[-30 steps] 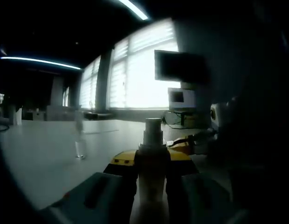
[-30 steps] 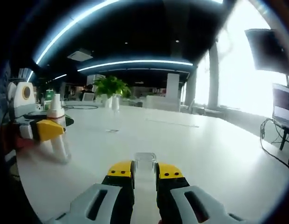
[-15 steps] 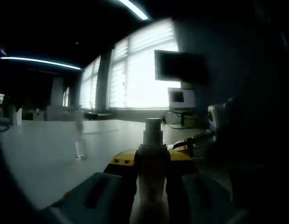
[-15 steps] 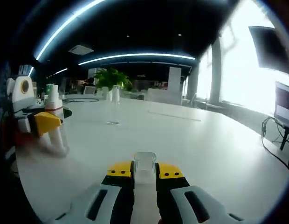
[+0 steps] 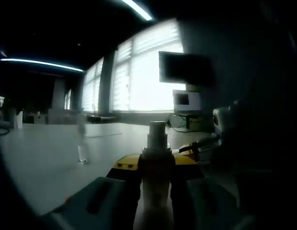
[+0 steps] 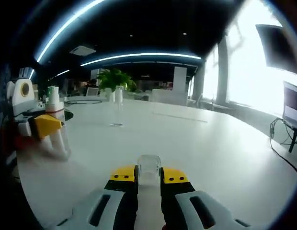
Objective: Clamp pump bottle remove cover press pump head put on cover
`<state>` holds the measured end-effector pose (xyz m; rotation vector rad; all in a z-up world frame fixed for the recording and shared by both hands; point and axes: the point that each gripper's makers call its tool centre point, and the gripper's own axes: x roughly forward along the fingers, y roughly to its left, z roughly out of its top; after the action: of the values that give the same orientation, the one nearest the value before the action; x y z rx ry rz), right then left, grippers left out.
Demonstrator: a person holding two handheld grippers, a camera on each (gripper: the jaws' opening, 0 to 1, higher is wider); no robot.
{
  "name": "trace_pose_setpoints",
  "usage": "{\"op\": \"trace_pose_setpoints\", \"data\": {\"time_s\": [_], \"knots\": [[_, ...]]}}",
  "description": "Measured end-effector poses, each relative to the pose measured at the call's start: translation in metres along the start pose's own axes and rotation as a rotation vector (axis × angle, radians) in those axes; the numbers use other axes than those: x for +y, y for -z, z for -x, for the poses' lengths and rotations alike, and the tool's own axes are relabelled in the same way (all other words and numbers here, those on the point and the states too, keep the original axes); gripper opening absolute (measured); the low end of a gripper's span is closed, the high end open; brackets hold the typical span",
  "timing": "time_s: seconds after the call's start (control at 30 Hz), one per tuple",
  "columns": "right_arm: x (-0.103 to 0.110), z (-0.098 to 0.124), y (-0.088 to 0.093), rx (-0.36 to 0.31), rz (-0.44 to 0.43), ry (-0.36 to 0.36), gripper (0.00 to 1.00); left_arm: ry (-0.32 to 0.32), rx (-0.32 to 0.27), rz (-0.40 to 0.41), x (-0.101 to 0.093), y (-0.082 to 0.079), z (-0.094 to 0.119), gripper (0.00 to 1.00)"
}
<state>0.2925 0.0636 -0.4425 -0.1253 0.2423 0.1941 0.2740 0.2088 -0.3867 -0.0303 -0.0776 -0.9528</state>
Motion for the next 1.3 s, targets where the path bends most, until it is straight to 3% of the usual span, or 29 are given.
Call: {"op": "trace_pose_setpoints", "data": {"time_s": [0.83,1.3], "knots": [[-0.0009,0.0005,0.0010,0.004,-0.006,-0.004,0.21,0.003,-0.001,-0.002,-0.0002,0.0000,0.0002,0.14],[0.0032,0.0020,-0.0031,-0.031,0.018,-0.028,0.26,0.000,0.000,0.002,-0.0008,0.0003,0.0001,0.14]]}}
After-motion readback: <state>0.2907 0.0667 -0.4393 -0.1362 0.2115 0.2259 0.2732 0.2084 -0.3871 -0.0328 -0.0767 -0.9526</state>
